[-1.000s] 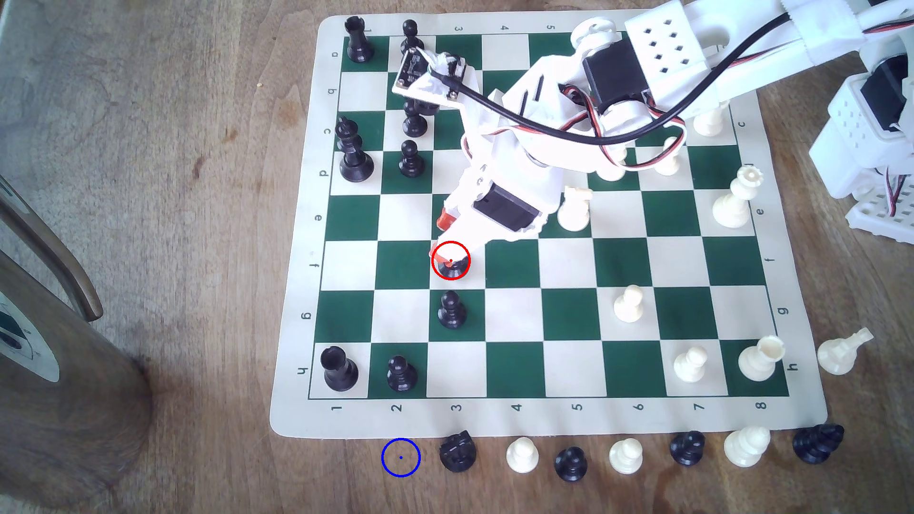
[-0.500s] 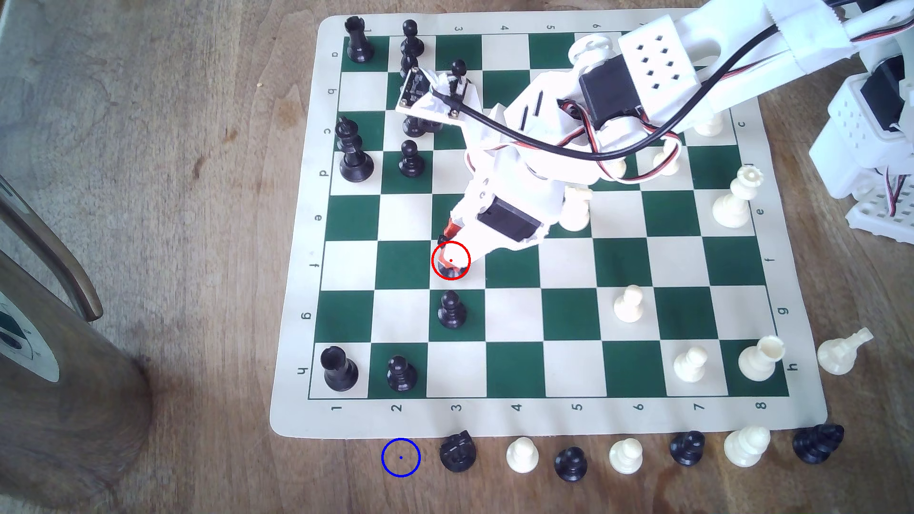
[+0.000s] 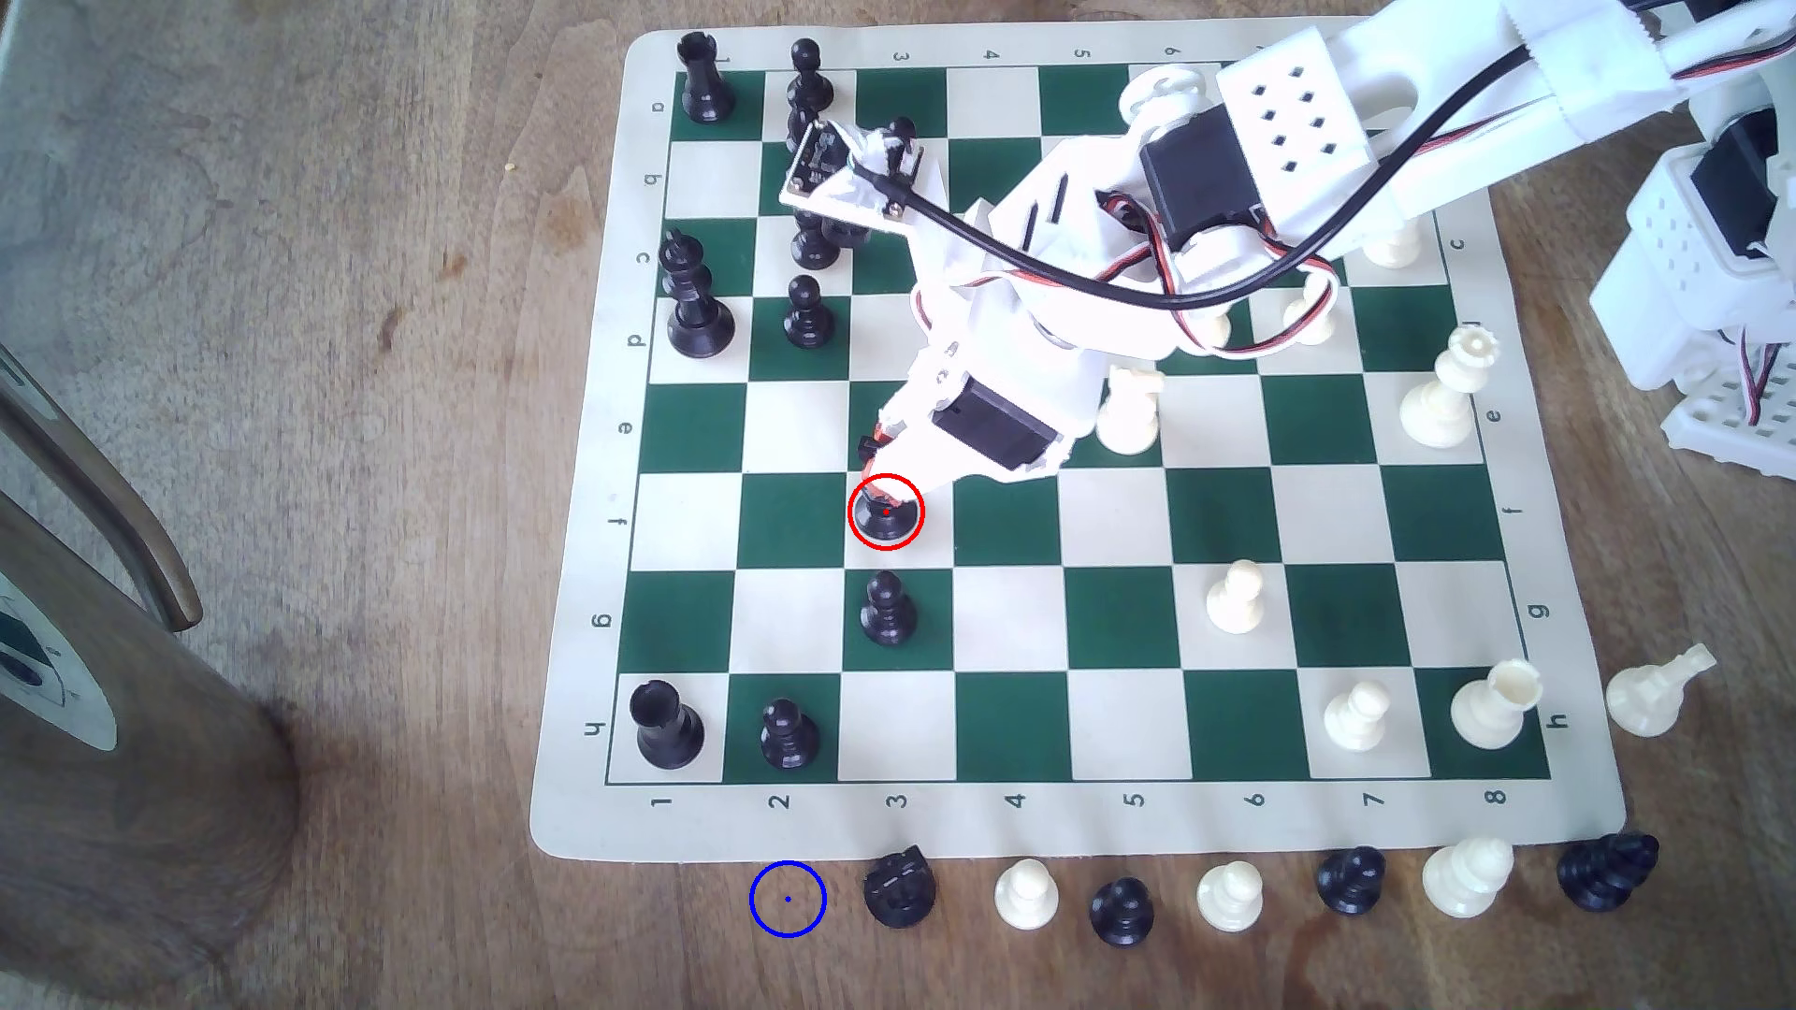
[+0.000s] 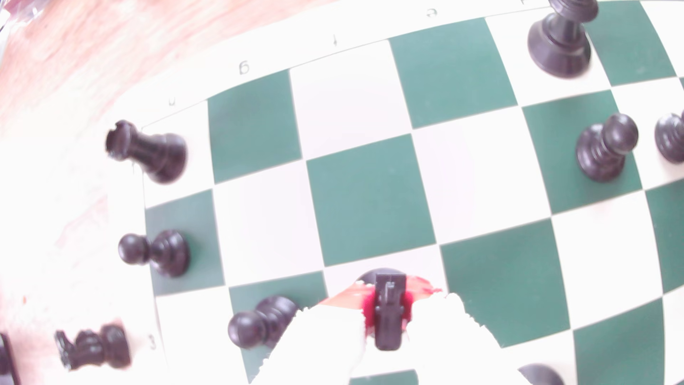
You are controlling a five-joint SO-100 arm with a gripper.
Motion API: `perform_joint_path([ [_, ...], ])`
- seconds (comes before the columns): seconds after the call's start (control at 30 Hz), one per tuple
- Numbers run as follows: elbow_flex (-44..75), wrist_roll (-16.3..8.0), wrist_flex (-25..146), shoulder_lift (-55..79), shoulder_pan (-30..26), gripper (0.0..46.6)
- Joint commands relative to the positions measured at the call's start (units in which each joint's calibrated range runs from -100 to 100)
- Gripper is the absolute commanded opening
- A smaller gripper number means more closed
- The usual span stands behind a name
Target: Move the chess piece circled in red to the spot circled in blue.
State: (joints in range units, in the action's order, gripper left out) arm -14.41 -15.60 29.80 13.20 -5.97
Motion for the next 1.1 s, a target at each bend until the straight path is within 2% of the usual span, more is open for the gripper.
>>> perform_joint_path([
  [0.0, 8.0, -0.3, 1.4, -7.6, -1.7, 0.1],
  [0.2, 16.4, -0.3, 6.7, -9.0, -6.6, 0.1],
  [0.53, 36.9, 0.1, 14.4, 1.4, -13.5, 0.1],
  [0.67, 44.5, 0.3, 15.8, 6.6, -14.7, 0.1],
  [0.83, 59.8, 0.7, 20.2, 17.8, -15.5, 0.1],
  [1.07, 67.2, 0.9, 21.5, 25.3, -15.3, 0.1],
])
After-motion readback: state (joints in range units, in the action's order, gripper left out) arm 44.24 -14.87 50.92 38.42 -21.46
